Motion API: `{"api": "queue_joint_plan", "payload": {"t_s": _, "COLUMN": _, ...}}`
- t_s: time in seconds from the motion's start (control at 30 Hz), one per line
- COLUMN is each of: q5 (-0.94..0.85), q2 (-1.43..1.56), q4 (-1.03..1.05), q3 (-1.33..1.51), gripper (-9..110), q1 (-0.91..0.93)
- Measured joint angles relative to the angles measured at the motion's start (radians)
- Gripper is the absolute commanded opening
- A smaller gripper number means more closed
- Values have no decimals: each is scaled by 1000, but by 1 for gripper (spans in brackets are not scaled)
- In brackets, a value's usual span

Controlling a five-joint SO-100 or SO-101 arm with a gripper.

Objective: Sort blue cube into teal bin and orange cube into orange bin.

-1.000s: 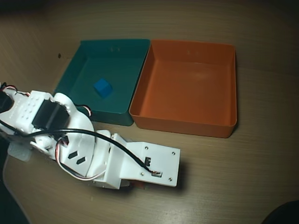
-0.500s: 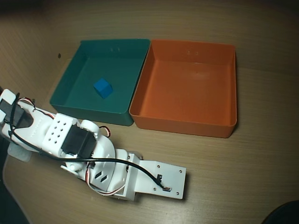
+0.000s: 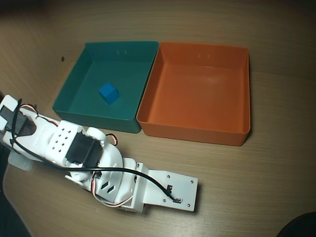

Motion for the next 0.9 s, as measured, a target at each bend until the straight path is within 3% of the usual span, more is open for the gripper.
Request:
{"api": "queue_joint_plan", "payload": {"t_s": 0.6, "q5": 0, "q2": 101, "q4": 0, "q3": -103, "gripper": -6, "q1": -18}}
{"api": "queue_joint_plan", "payload": {"t_s": 0.9, "q5": 0, "q2": 305, "q4": 0, "q3": -114, "gripper": -6, "q1": -201}}
